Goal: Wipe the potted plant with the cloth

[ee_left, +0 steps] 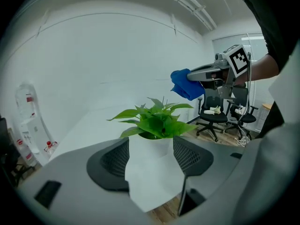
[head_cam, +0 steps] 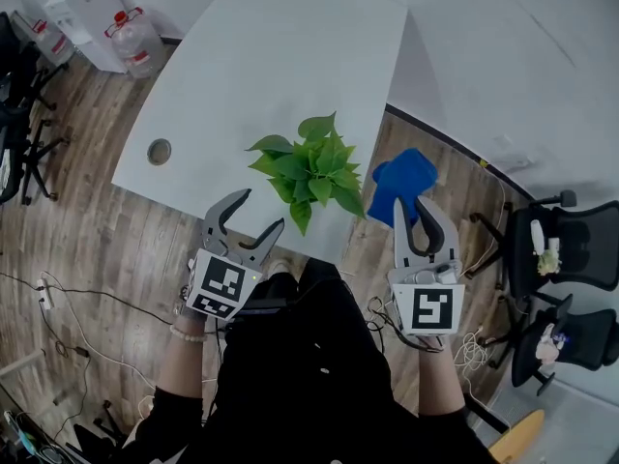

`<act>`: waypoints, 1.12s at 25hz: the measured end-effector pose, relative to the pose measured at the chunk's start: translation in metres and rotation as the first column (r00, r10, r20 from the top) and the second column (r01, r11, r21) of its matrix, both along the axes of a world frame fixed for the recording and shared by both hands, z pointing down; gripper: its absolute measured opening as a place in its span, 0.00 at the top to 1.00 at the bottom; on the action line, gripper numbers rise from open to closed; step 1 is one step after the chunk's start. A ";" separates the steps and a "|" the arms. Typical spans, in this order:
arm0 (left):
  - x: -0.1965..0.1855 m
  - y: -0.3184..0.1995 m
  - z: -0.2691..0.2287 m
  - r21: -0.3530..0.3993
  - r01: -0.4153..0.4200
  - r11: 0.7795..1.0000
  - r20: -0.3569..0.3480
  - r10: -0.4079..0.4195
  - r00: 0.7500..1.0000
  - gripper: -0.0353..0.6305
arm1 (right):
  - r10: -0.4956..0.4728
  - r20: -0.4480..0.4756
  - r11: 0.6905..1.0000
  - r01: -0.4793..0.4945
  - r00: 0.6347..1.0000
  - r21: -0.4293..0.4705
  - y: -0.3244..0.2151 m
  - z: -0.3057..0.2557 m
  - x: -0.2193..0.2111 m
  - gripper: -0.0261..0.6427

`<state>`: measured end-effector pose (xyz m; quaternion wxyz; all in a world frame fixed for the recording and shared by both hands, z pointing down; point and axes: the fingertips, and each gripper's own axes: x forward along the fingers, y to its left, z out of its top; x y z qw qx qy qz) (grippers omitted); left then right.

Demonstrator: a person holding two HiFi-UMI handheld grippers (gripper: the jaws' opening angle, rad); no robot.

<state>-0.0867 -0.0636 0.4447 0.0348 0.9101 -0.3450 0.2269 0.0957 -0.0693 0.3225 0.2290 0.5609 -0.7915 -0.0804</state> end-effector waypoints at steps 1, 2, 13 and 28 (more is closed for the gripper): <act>-0.001 0.001 0.009 -0.022 0.012 1.000 0.005 -0.012 1.000 0.51 | -0.007 0.002 1.000 0.007 1.000 0.004 -0.005 0.003 0.004 0.84; -0.002 0.001 0.017 -0.038 0.024 0.999 0.009 -0.024 1.000 0.50 | -0.014 0.004 1.000 0.014 1.000 0.005 -0.011 0.006 0.008 0.84; 0.013 -0.017 0.060 -0.109 0.076 0.991 0.082 -0.067 0.994 0.43 | -0.195 -0.008 0.976 0.193 0.981 -0.098 -0.077 0.062 0.021 0.84; 0.056 -0.042 0.076 -0.154 0.111 0.982 0.048 -0.104 0.993 0.37 | -0.579 0.034 0.774 0.562 0.815 -0.293 -0.125 0.146 -0.019 0.84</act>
